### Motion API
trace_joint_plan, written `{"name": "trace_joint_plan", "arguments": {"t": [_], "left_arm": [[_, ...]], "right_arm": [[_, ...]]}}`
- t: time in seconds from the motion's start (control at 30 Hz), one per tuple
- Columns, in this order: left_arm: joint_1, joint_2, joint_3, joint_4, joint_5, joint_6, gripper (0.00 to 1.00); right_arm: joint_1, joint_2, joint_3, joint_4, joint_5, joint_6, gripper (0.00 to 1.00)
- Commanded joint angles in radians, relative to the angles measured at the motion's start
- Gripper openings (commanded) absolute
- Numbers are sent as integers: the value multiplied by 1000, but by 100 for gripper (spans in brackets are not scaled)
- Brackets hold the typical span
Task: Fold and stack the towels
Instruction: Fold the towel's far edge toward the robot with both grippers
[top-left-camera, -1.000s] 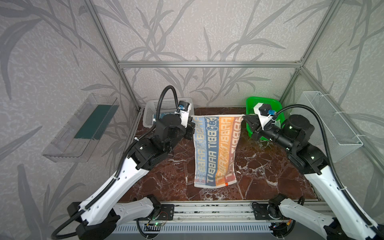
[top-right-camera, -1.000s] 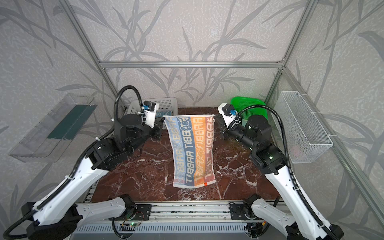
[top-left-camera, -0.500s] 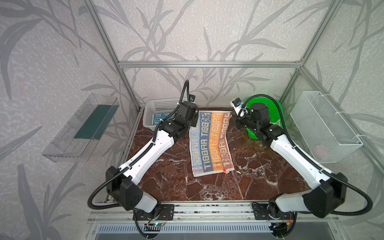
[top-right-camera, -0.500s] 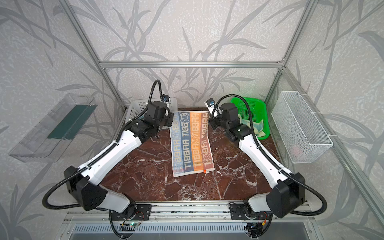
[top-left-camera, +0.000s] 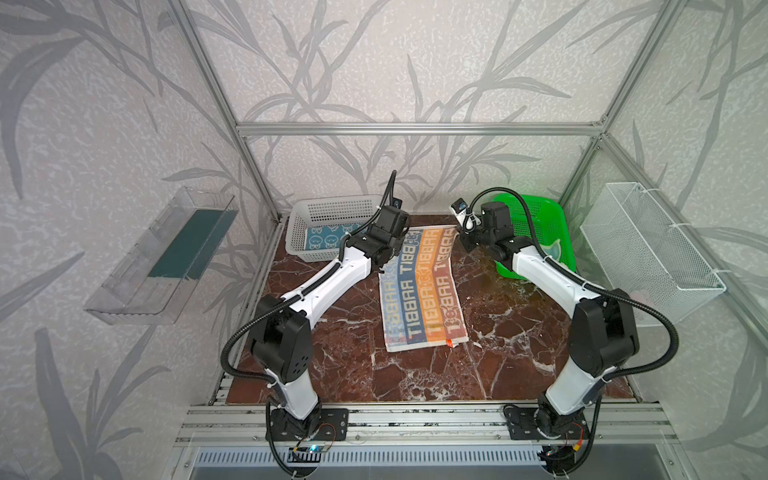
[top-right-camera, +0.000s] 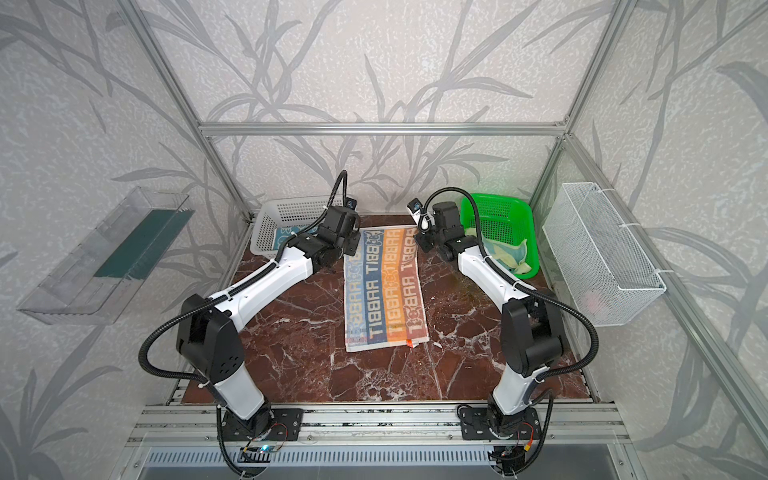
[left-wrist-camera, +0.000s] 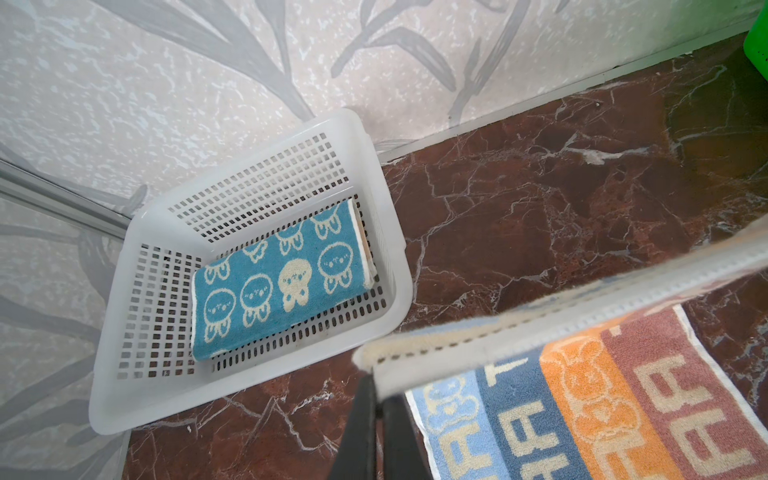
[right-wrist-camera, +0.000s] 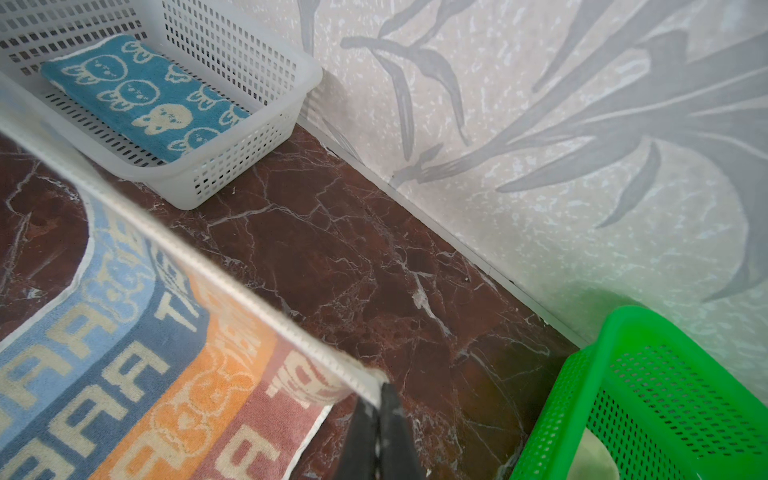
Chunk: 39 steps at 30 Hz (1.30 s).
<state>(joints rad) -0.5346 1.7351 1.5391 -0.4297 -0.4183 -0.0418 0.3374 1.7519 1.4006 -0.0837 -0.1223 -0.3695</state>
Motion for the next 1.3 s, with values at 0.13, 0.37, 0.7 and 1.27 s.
{"name": "trace_joint_plan", "arguments": {"t": [0.13,0.37,0.7,1.27], "left_arm": [[11,-25,-33,-27,-43,-46,0],[-20,-99,-171,-50,-22,-114,0],[-105,-226,-364,-44,42,-171,0],[-218,-397,-489,-241,91,-368,0]], "right_arm": [[-14,-24,-117,125,-128,-177,0],[-14,-127,-324,195,-179,-343,0],[-5,-251,-467,107,-198,-441,0],[95,-418,-650,-55,-82,-460,0]]}}
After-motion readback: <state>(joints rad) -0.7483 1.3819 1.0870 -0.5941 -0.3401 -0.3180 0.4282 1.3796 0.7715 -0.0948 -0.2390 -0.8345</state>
